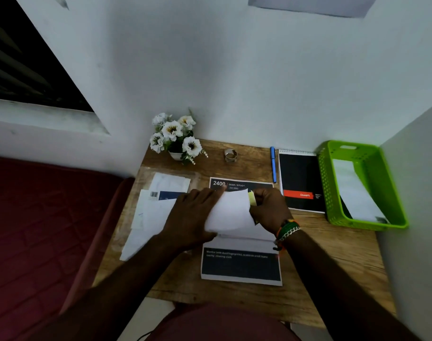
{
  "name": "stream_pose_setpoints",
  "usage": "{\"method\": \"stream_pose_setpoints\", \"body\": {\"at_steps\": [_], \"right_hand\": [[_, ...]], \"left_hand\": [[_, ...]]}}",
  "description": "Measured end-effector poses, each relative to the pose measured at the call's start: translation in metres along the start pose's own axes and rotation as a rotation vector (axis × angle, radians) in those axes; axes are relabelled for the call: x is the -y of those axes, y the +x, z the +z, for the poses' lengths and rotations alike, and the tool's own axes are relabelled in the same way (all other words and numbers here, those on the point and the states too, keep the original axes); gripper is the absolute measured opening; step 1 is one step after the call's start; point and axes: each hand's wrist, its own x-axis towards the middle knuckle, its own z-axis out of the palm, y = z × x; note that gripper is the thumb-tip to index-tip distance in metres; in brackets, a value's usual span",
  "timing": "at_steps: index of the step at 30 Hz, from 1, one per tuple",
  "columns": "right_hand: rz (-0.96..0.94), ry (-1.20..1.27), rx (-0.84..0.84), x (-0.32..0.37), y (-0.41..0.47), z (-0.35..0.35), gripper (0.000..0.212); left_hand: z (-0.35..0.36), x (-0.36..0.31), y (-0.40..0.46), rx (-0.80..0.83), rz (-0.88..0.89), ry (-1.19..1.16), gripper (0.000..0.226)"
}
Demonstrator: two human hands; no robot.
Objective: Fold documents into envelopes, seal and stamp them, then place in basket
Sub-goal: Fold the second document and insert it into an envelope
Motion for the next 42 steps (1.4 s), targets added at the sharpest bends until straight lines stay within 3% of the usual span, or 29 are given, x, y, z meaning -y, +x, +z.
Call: {"method": "stream_pose_setpoints", "body": {"at_steps": [3,7,10,13,16,19,24,27,33,36,42], "right_hand": [[0.008,-0.008,-0.019,0.002,-0.004,0.003,0.035],[0.087,0.239,-0.057,-0.011,-0.001,0.002,0.005],[0.087,-0.114,-0.121,-0.043,0.007,-0.009,0.025],[0.203,-0.594,0.027,-0.075,0.000,-0.019,0.061],[0.222,-0.725,0.110,-0.093,-0.010,-0.021,0.079],[0.190,-0.692,0.090,-0.102,-0.012,-0.024,0.073],[0.146,-0.445,0.010,-0.094,-0.014,-0.036,0.022],[0.122,-0.294,-0.092,-0.084,-0.020,-0.055,0.018],[-0.136,-0.051,-0.404,-0.061,-0.036,-0.093,0.009],[-0.211,0.031,-0.392,-0.047,-0.040,-0.096,0.008],[-0.250,-0.074,-0.311,-0.040,-0.040,-0.090,0.011]], "left_hand": [[0.002,0.002,-0.002,0.034,-0.037,-0.055,0.122],[0.004,0.007,-0.006,0.032,-0.091,-0.100,0.122],[0.007,0.018,-0.011,-0.013,-0.116,-0.112,0.123],[0.010,0.026,-0.013,-0.030,-0.144,-0.092,0.126],[0.013,0.029,-0.014,-0.048,-0.163,-0.081,0.128],[0.016,0.029,-0.014,-0.066,-0.165,-0.085,0.128],[0.018,0.027,-0.012,-0.062,-0.164,-0.082,0.130],[0.018,0.030,-0.012,-0.051,-0.180,-0.081,0.131],[0.018,0.036,-0.014,-0.048,-0.202,-0.064,0.129],[0.016,0.036,-0.013,-0.057,-0.201,-0.065,0.129],[0.012,0.031,-0.009,-0.075,-0.213,-0.073,0.130]]}}
